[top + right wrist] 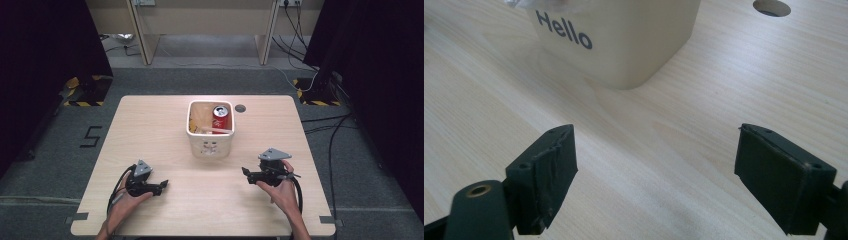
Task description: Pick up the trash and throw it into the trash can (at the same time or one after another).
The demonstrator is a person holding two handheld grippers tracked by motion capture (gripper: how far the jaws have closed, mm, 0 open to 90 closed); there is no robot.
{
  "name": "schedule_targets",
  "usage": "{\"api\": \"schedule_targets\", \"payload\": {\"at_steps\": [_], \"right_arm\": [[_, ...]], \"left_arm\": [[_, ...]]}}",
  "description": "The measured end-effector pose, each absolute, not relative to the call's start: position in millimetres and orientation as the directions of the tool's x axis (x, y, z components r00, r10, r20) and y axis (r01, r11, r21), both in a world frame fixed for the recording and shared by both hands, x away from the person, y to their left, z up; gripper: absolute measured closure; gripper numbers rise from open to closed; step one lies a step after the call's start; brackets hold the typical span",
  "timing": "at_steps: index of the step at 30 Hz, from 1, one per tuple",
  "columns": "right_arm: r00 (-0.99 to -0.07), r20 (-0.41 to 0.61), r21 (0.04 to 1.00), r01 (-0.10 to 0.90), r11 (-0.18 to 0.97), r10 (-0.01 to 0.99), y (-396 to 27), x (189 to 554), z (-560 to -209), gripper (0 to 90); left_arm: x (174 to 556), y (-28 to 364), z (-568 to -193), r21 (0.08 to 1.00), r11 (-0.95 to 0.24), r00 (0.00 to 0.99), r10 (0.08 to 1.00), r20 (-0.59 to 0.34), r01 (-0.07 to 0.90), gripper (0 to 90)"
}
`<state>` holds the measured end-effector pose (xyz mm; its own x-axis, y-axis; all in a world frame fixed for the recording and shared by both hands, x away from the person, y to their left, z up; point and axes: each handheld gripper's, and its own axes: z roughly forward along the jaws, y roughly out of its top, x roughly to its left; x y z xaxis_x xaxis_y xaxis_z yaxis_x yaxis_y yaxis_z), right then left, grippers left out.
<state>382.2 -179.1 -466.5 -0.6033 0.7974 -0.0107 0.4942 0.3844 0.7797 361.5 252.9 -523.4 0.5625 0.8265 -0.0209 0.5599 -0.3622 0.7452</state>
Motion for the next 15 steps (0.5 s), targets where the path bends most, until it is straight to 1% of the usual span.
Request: {"api": "schedule_targets", "payload": {"at_steps": [15], "right_arm": [[-0.604,-0.012,0.747,0.525,0.408,0.797,-184.1,369.9,-485.2,17.1]], "left_arm": [[361.5,253.0,-523.2,0.744,-0.364,0.563,0.827,-0.020,0.561,14.8]]}}
